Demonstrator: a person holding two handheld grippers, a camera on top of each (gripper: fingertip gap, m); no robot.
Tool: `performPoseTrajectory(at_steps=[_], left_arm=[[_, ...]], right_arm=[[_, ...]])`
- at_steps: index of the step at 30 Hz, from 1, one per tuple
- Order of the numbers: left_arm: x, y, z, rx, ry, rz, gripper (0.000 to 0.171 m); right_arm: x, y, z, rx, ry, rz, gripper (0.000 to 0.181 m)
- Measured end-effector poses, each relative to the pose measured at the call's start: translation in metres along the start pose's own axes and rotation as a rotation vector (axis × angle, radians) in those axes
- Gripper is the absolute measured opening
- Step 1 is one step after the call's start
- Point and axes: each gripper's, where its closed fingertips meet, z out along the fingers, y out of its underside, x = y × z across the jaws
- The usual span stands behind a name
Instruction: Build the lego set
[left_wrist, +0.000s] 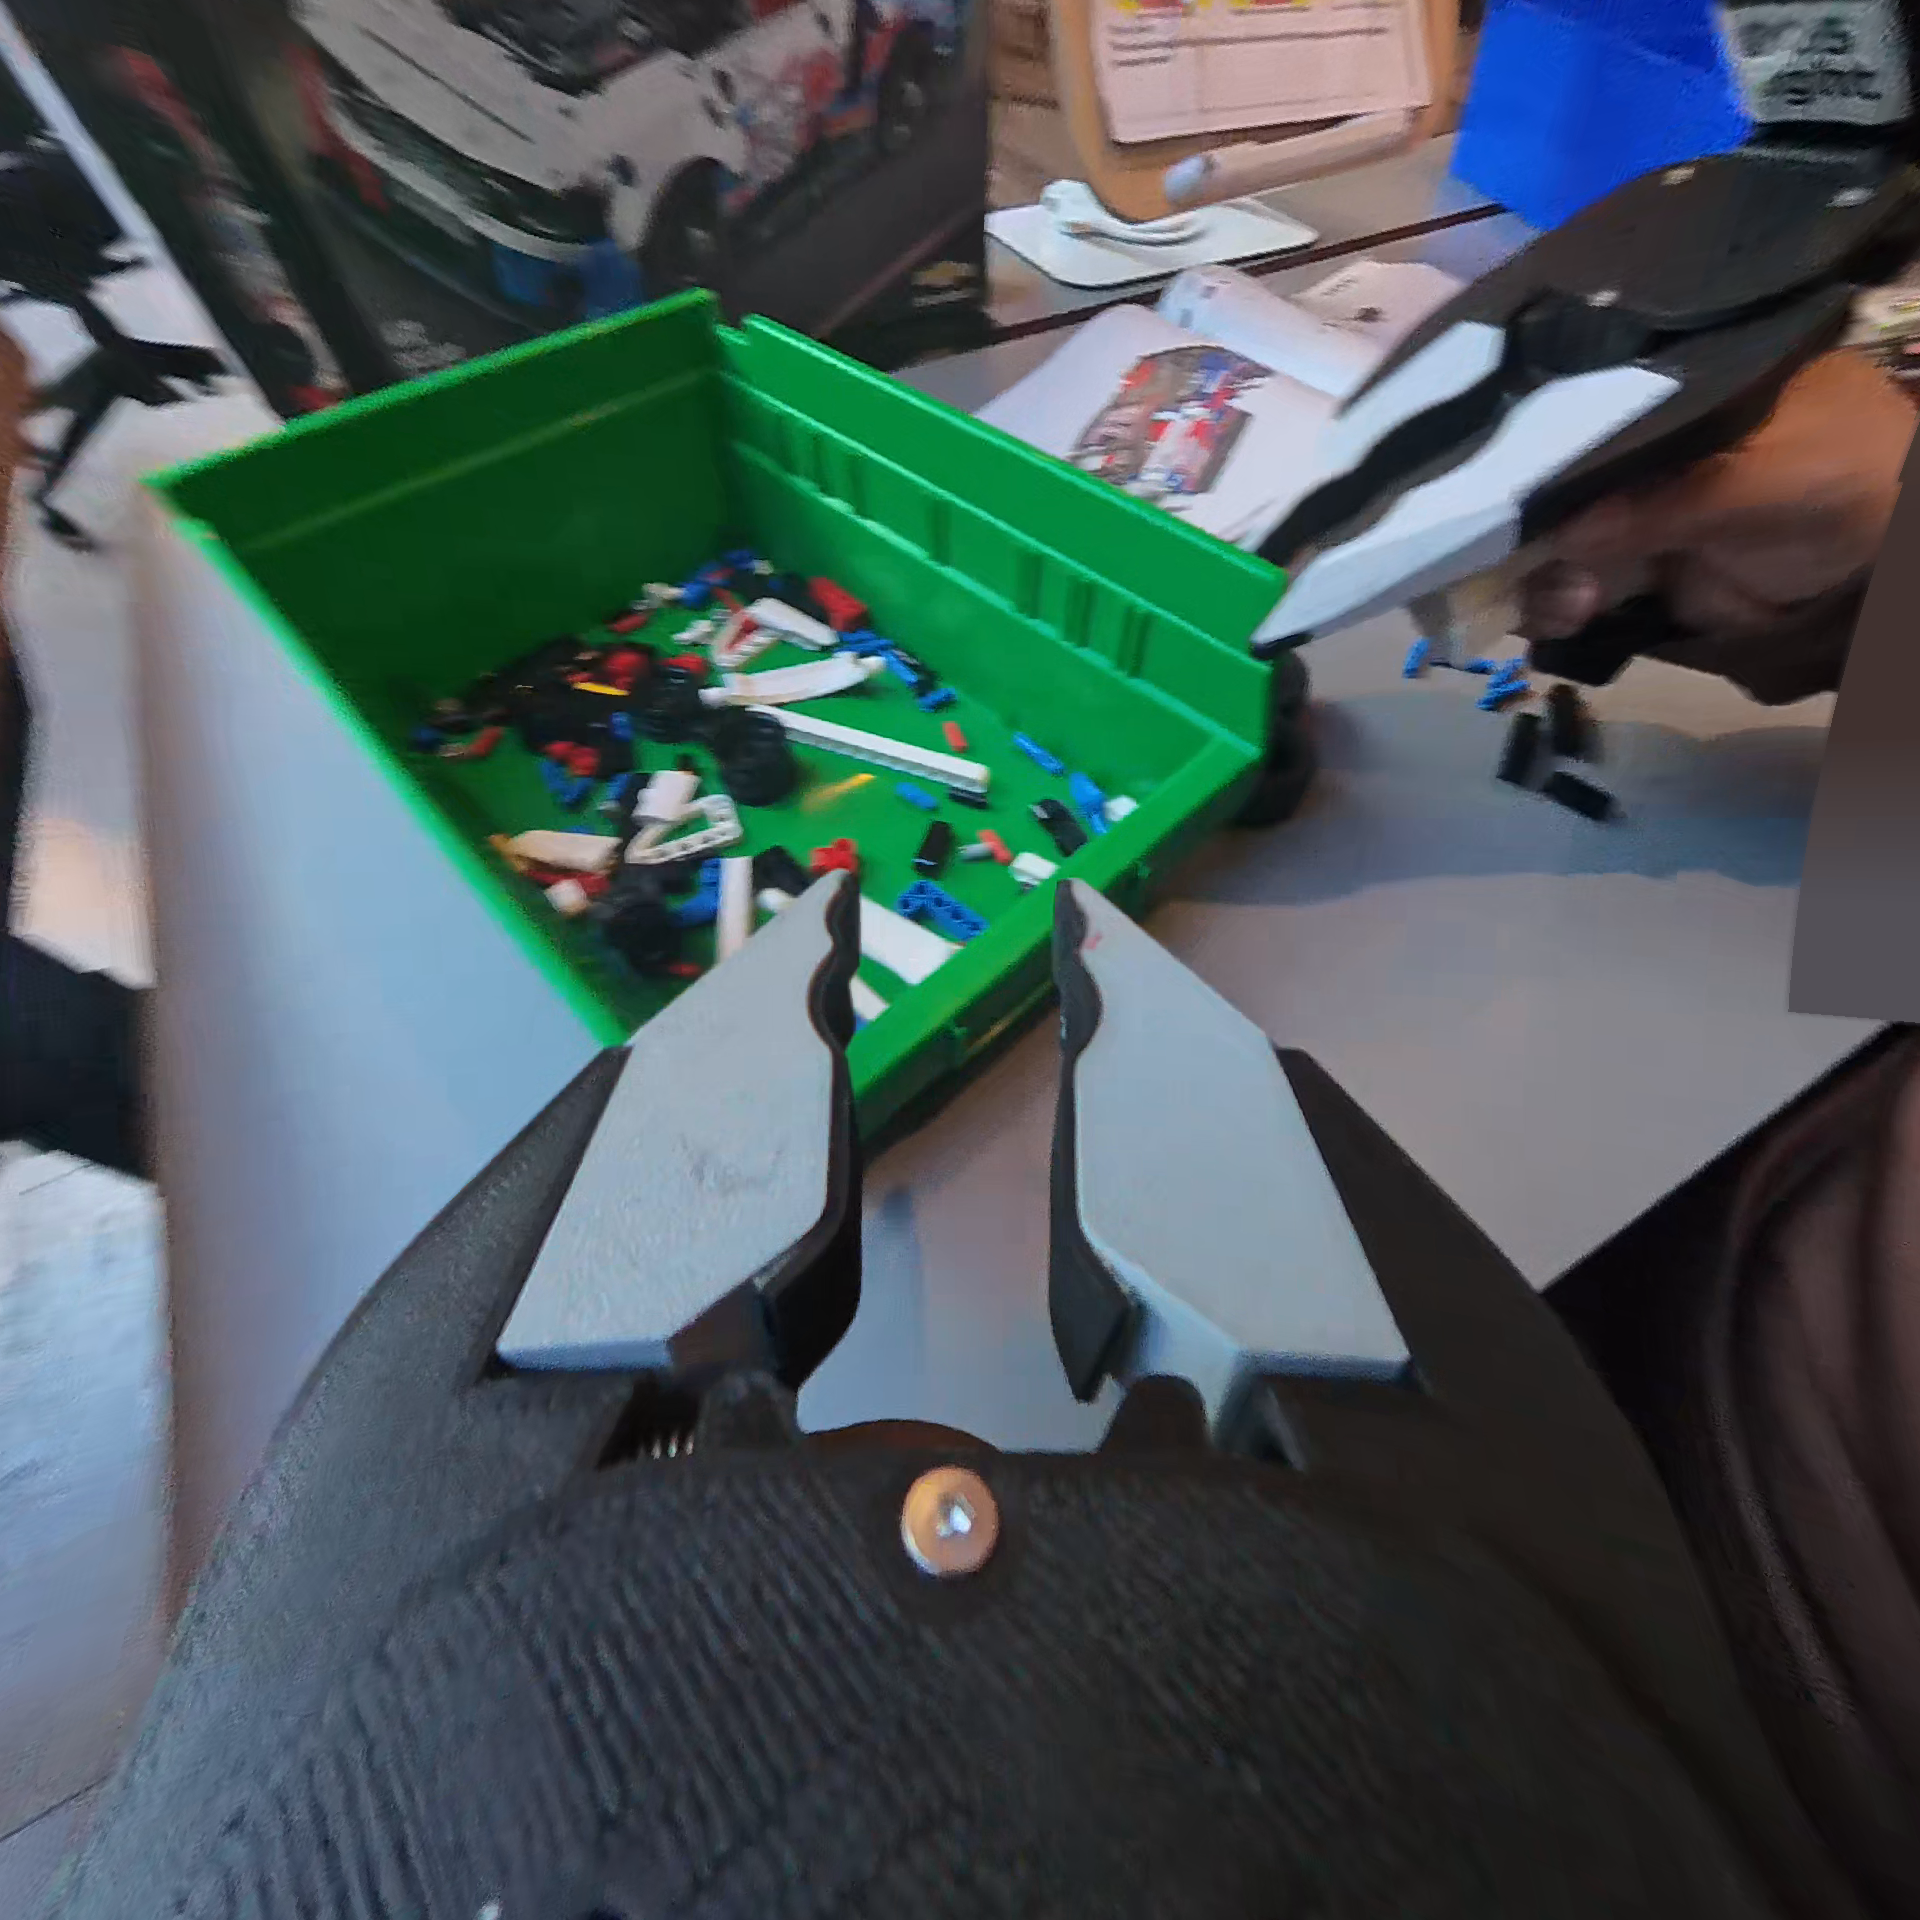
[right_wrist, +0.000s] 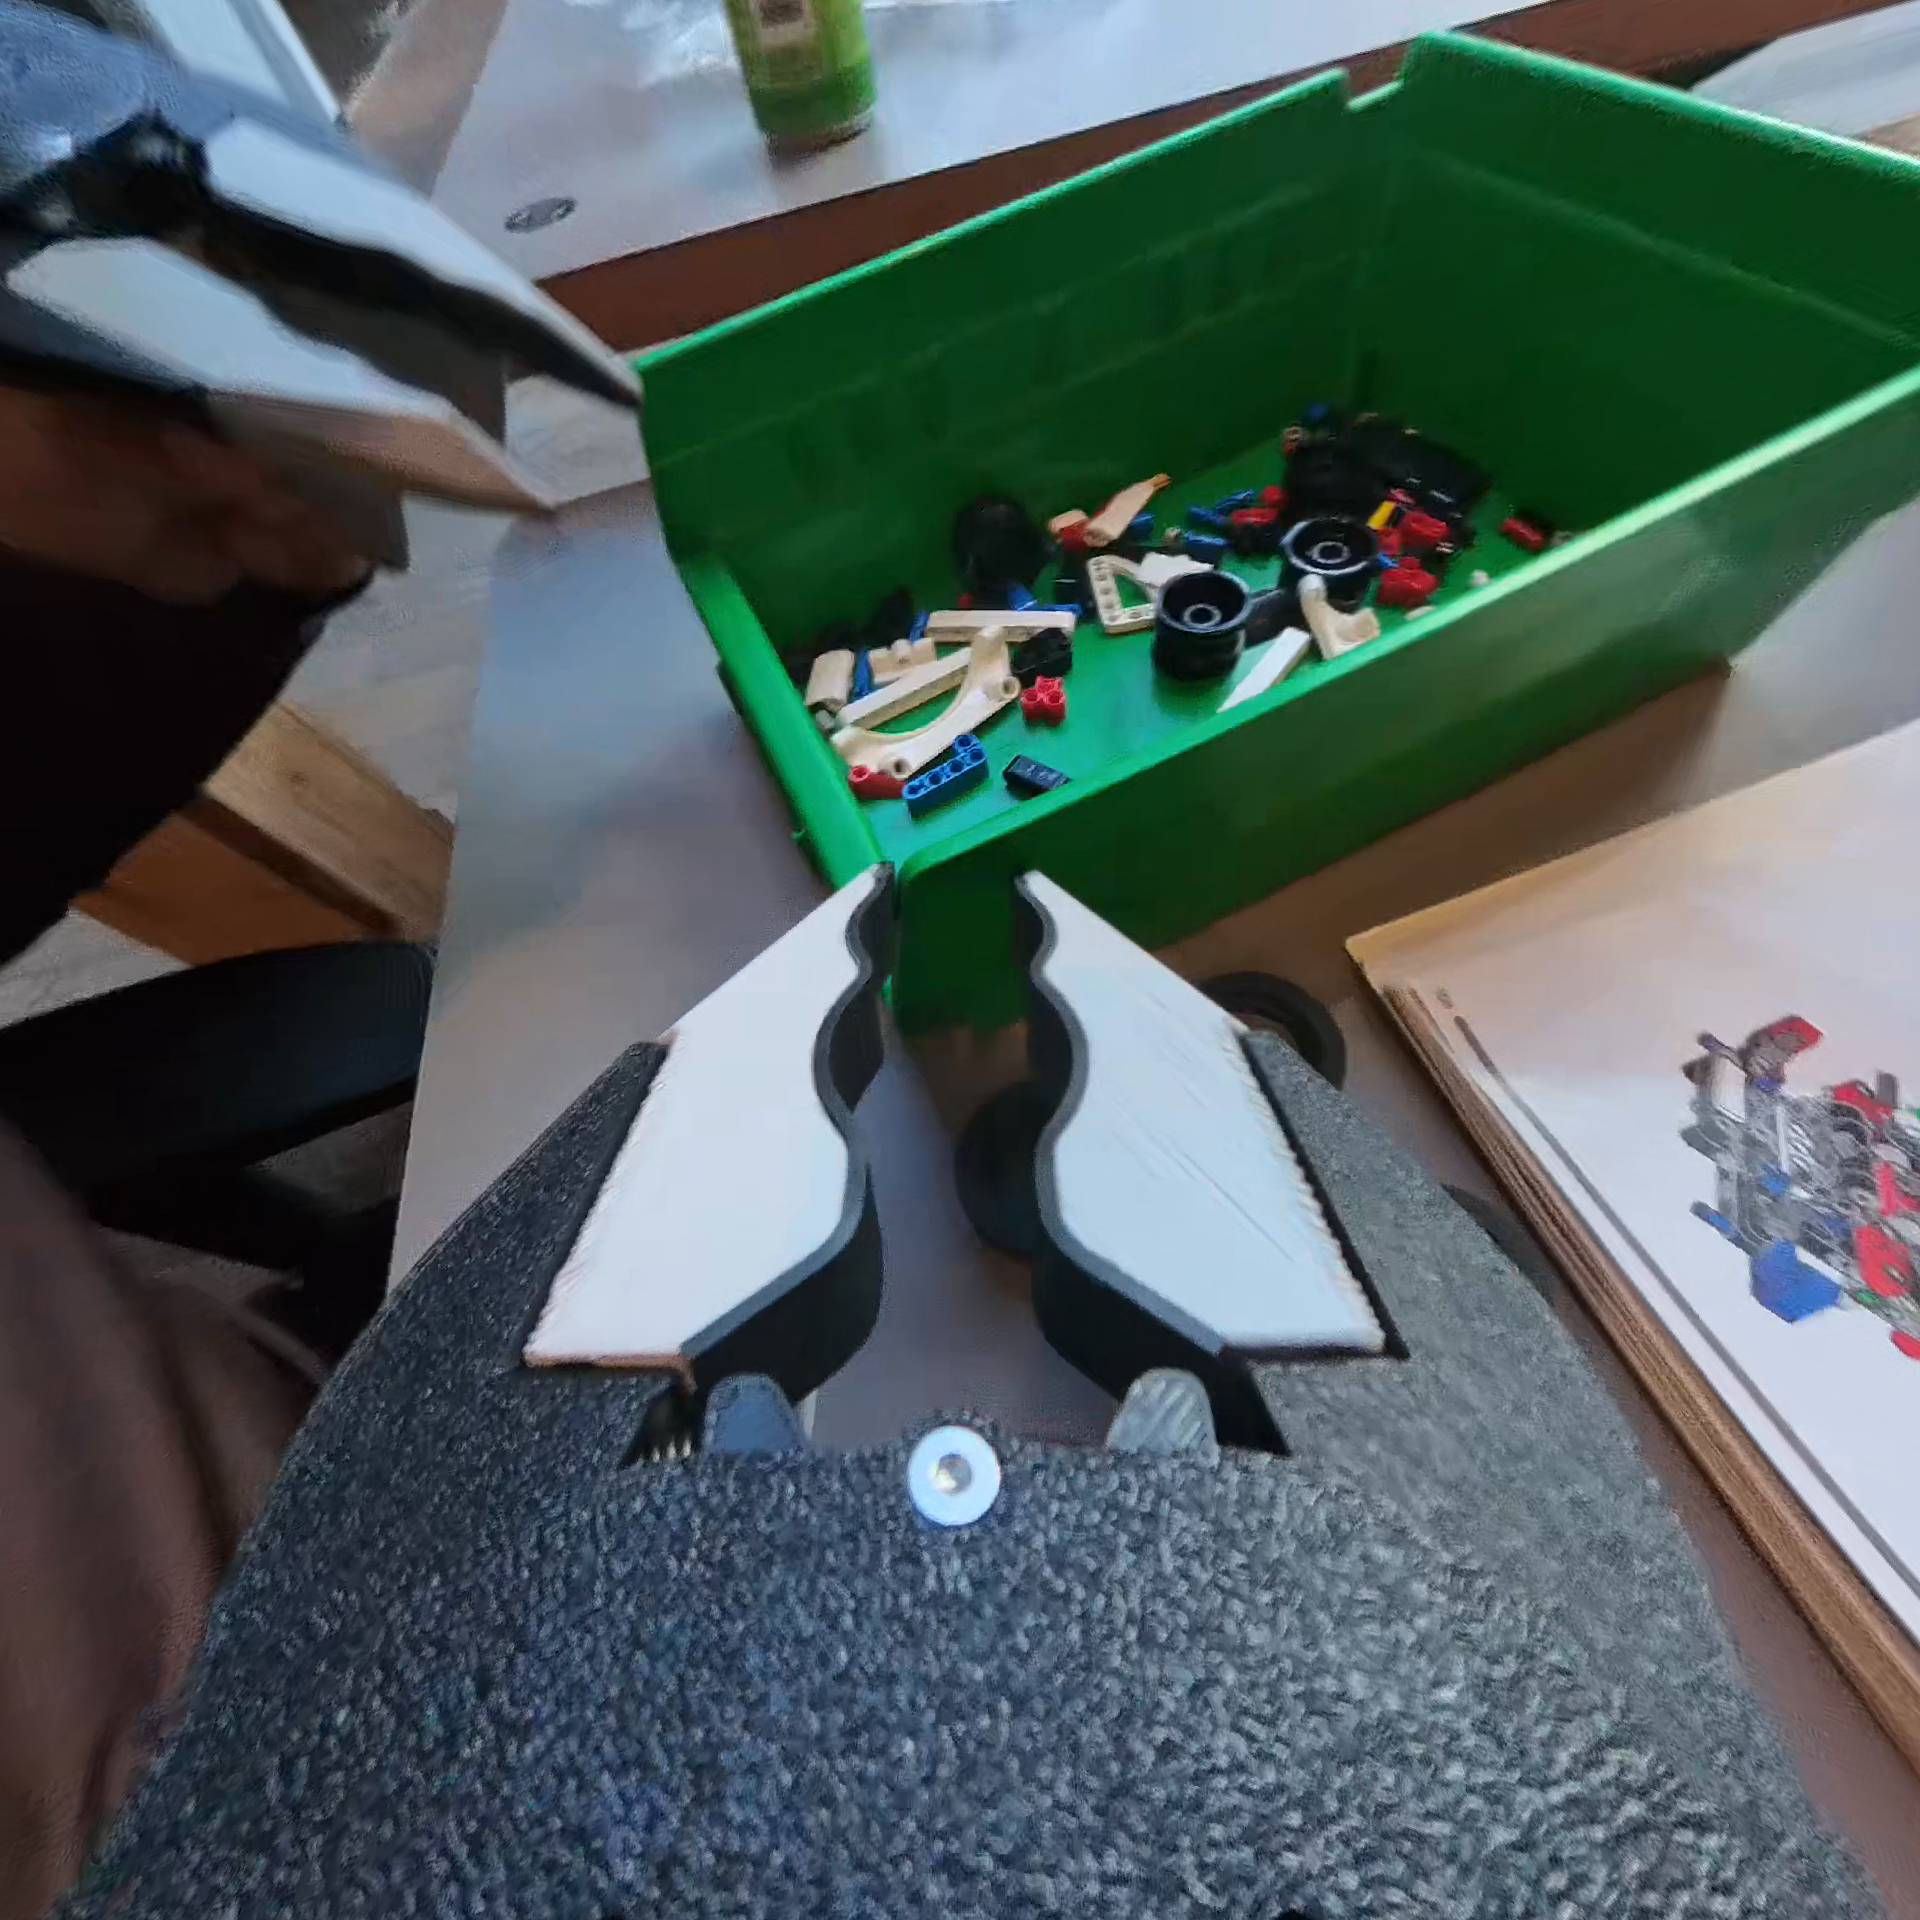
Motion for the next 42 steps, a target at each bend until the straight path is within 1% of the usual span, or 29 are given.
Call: performPoseTrajectory(at_steps=[2, 3, 4, 6, 7, 8, 10, 11, 13, 15, 17, 21, 23, 27, 29, 33, 36, 39, 42], left_arm=[[-0.018, 0.000, -0.012, -0.032, -0.057, 0.040, 0.034], [-0.026, 0.001, -0.016, -0.065, -0.081, 0.068, 0.035], [-0.034, 0.000, -0.020, -0.095, -0.109, 0.095, 0.035], [-0.044, -0.006, -0.023, -0.166, -0.129, 0.150, 0.043], [-0.046, -0.008, -0.022, -0.224, -0.119, 0.179, 0.047], [-0.049, -0.009, -0.020, -0.283, -0.108, 0.212, 0.047], [-0.056, -0.014, -0.011, -0.392, -0.082, 0.271, 0.043], [-0.057, -0.013, -0.005, -0.474, -0.052, 0.285, 0.040], [-0.055, -0.006, 0.007, -0.648, 0.027, 0.347, 0.040], [-0.056, 0.005, 0.022, -0.781, 0.070, 0.395, 0.040], [-0.057, 0.013, 0.039, -0.855, 0.084, 0.380, 0.043], [-0.029, 0.029, 0.063, -0.921, 0.234, 0.312, 0.044], [-0.020, 0.036, 0.073, -0.951, 0.273, 0.309, 0.043], [-0.002, 0.051, 0.085, -1.007, 0.382, 0.326, 0.042], [0.003, 0.056, 0.091, -1.024, 0.423, 0.330, 0.040], [-0.003, 0.067, 0.100, -1.076, 0.404, 0.372, 0.045], [-0.013, 0.065, 0.108, -1.065, 0.356, 0.380, 0.043], [-0.012, 0.066, 0.113, -1.054, 0.351, 0.359, 0.029], [-0.015, 0.069, 0.116, -1.050, 0.312, 0.394, 0.018]], right_arm=[[-0.013, 0.001, 0.000, -0.003, -0.018, -0.041, 0.014], [-0.021, 0.003, -0.001, -0.002, -0.035, -0.068, 0.005], [-0.026, 0.005, -0.003, 0.002, -0.038, -0.085, 0.001], [-0.034, 0.012, -0.007, -0.001, -0.047, -0.098, 0.000], [-0.037, 0.015, -0.009, 0.002, -0.058, -0.092, 0.004], [-0.039, 0.016, -0.012, 0.013, -0.069, -0.082, 0.009], [-0.042, 0.016, -0.020, 0.048, -0.092, -0.062, 0.010], [-0.041, 0.016, -0.024, 0.067, -0.095, -0.059, 0.010], [-0.036, 0.017, -0.034, 0.095, -0.077, -0.069, 0.010], [-0.030, 0.021, -0.043, 0.115, -0.050, -0.090, 0.010], [-0.028, 0.028, -0.050, 0.119, -0.041, -0.109, 0.009], [-0.033, 0.041, -0.058, 0.181, -0.056, -0.123, 0.002], [-0.037, 0.047, -0.058, 0.194, -0.080, -0.119, 0.002], [-0.044, 0.040, -0.064, 0.266, -0.077, -0.172, 0.001], [-0.043, 0.040, -0.064, 0.261, -0.084, -0.177, 0.001], [-0.038, 0.030, -0.071, 0.290, -0.084, -0.125, 0.001], [-0.030, 0.020, -0.081, 0.317, -0.046, -0.138, 0.001], [-0.024, 0.019, -0.085, 0.308, -0.012, -0.153, 0.001], [-0.025, 0.017, -0.091, 0.317, -0.006, -0.153, 0.001]])
